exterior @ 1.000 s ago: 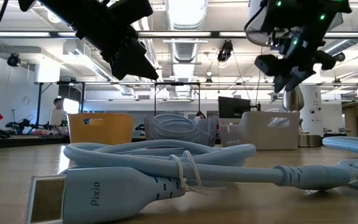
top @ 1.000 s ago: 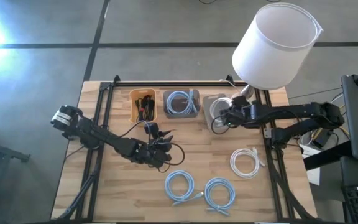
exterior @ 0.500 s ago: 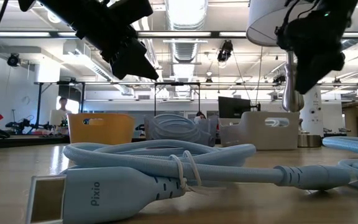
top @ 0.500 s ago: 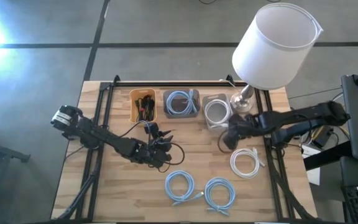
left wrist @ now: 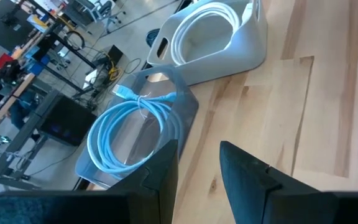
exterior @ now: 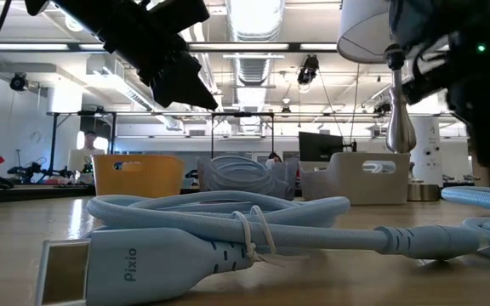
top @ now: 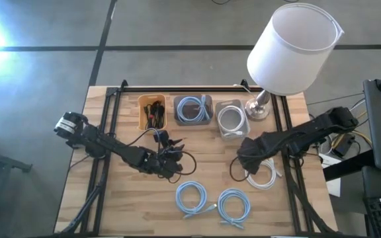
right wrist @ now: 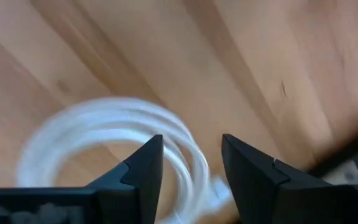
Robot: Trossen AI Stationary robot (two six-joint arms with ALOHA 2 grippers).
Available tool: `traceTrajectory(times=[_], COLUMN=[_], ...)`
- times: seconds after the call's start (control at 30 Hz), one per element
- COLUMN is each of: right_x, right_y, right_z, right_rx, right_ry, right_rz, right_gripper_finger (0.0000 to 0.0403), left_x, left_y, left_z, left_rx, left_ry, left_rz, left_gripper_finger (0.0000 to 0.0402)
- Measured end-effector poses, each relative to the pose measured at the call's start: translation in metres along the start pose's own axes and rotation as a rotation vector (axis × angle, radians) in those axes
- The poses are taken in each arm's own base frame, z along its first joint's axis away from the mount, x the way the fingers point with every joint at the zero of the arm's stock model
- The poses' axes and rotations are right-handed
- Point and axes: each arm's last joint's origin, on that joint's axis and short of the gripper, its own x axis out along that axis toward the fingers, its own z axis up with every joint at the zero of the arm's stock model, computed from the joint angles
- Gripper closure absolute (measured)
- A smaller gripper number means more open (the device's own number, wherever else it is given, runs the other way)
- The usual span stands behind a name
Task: Pick & Place USB Port
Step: Put the white charger cable into the gray bin
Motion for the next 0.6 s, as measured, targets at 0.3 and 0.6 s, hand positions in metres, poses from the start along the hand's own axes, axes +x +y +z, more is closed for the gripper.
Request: traceTrajectory(times=[0.3, 0.6], right_x=[0.029, 0.052], right_y=[0.011, 0.019], right_z=[-0.003, -0.001], right_rx=[-0.098, -0.167], right_ry=[0.250, 0.348], right_rz=[-0.126, -0.186], right_gripper_finger=[0.0215, 0.0211], left_x=[0.000, 0.000], left_y=[0.000, 0.000], left_z=[0.000, 0.000], left_rx=[-0.010, -0.010], left_ry=[0.000, 0.000], left_rz=[-0.001, 0.000], left_gripper_finger=[0.0280, 0.0280])
